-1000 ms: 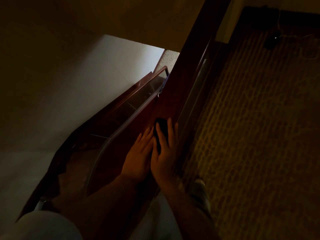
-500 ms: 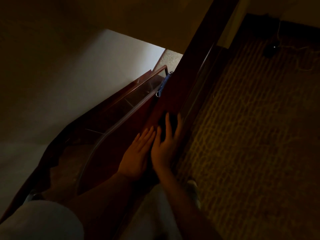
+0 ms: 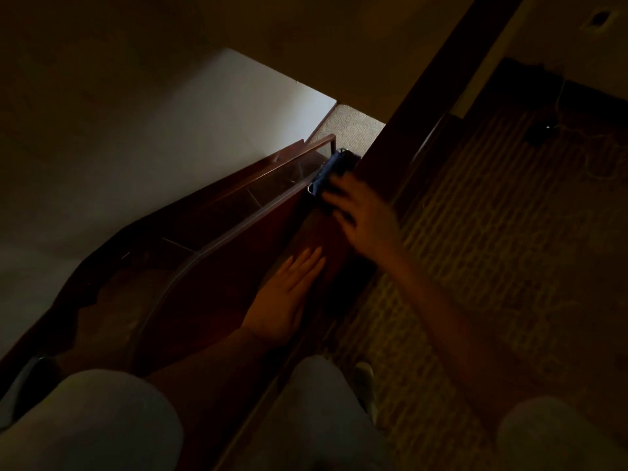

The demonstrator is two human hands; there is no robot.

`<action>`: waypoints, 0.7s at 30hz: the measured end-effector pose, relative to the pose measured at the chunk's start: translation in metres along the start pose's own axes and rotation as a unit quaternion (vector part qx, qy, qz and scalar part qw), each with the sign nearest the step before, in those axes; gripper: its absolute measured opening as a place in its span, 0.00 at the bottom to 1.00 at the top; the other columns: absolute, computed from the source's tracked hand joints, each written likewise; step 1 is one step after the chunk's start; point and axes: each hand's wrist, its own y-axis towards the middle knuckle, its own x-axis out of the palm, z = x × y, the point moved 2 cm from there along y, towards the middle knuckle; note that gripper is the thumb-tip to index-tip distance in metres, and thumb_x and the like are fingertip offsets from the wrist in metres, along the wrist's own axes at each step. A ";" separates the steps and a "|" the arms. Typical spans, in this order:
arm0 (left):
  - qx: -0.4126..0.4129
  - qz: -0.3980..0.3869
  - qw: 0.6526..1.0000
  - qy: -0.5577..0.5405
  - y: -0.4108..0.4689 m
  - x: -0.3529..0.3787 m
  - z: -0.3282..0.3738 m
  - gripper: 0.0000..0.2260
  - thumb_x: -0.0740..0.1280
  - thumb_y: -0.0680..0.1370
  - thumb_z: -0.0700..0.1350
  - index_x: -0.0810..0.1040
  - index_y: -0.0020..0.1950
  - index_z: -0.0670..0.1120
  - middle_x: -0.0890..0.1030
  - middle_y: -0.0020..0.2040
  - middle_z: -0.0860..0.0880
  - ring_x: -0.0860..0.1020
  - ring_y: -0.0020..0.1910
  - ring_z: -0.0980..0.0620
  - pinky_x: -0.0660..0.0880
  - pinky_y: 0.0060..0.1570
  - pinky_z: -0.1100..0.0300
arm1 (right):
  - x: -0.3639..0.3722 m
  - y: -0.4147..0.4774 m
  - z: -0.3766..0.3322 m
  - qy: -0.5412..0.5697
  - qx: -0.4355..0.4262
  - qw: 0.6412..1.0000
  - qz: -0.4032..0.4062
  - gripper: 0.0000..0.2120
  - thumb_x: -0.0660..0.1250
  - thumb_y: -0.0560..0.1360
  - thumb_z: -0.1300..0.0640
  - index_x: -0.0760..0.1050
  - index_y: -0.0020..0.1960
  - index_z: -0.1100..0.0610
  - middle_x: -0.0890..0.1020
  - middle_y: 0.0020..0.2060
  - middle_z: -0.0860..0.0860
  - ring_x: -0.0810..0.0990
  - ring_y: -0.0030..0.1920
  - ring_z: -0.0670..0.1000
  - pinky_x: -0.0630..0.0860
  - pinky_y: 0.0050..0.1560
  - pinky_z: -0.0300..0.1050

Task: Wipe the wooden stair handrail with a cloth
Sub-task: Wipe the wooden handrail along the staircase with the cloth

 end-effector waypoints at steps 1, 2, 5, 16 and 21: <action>-0.004 0.005 1.000 -0.002 -0.001 0.000 0.000 0.25 0.52 0.79 0.42 0.59 0.78 0.42 0.57 0.79 0.46 0.52 0.79 0.50 0.44 0.77 0.60 | -0.012 0.020 0.022 -0.007 0.081 0.997 0.020 0.21 0.63 0.80 0.60 0.69 0.72 0.52 0.63 0.76 0.54 0.58 0.77 0.56 0.59 0.75 0.50; -0.005 0.006 1.000 -0.003 -0.001 0.000 0.001 0.25 0.52 0.80 0.42 0.58 0.78 0.43 0.56 0.79 0.47 0.51 0.79 0.52 0.43 0.77 0.61 | -0.023 0.035 0.043 0.003 0.183 0.982 0.057 0.21 0.61 0.81 0.59 0.68 0.73 0.50 0.60 0.78 0.52 0.54 0.78 0.55 0.57 0.76 0.50; -0.006 0.005 1.000 -0.008 0.000 -0.001 0.002 0.25 0.51 0.80 0.44 0.58 0.78 0.44 0.55 0.79 0.48 0.51 0.79 0.52 0.41 0.76 0.63 | -0.023 0.033 0.038 0.000 0.301 0.945 0.127 0.21 0.60 0.82 0.58 0.66 0.74 0.51 0.58 0.78 0.51 0.51 0.79 0.54 0.55 0.77 0.52; 0.008 0.006 1.000 0.011 0.000 0.005 -0.003 0.25 0.53 0.80 0.43 0.58 0.78 0.43 0.56 0.79 0.46 0.53 0.79 0.47 0.51 0.77 0.49 | 0.048 -0.041 -0.059 0.415 0.480 0.648 0.421 0.20 0.59 0.83 0.55 0.66 0.74 0.52 0.67 0.72 0.51 0.68 0.70 0.48 0.73 0.62 0.36; 0.001 0.018 1.000 0.005 -0.002 0.009 -0.004 0.24 0.52 0.81 0.43 0.59 0.78 0.45 0.57 0.79 0.48 0.52 0.79 0.50 0.51 0.77 0.50 | 0.058 -0.089 -0.082 0.418 0.526 0.668 0.320 0.17 0.61 0.82 0.54 0.72 0.70 0.53 0.73 0.68 0.52 0.73 0.64 0.48 0.70 0.57 0.34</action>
